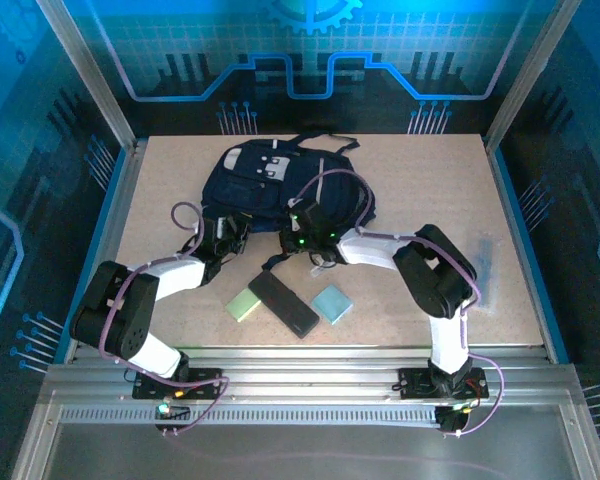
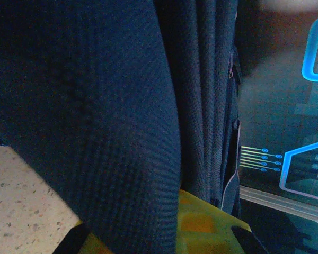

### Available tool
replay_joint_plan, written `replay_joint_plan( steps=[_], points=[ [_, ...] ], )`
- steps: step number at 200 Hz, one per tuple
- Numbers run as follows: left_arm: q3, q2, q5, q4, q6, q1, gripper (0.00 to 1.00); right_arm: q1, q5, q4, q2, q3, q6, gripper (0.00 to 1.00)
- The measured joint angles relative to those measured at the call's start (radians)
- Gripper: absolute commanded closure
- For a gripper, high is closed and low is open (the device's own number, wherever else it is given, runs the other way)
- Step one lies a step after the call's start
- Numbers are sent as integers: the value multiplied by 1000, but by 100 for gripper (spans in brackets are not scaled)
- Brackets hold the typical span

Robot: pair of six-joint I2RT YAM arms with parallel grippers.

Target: Pack the student bag

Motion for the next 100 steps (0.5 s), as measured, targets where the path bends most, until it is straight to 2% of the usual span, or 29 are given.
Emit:
replay_joint_plan(
  steps=[100],
  points=[
    [59,20,50,-41,75,15,100,-117,-37,-208,-128,-68,-218,100]
  ],
)
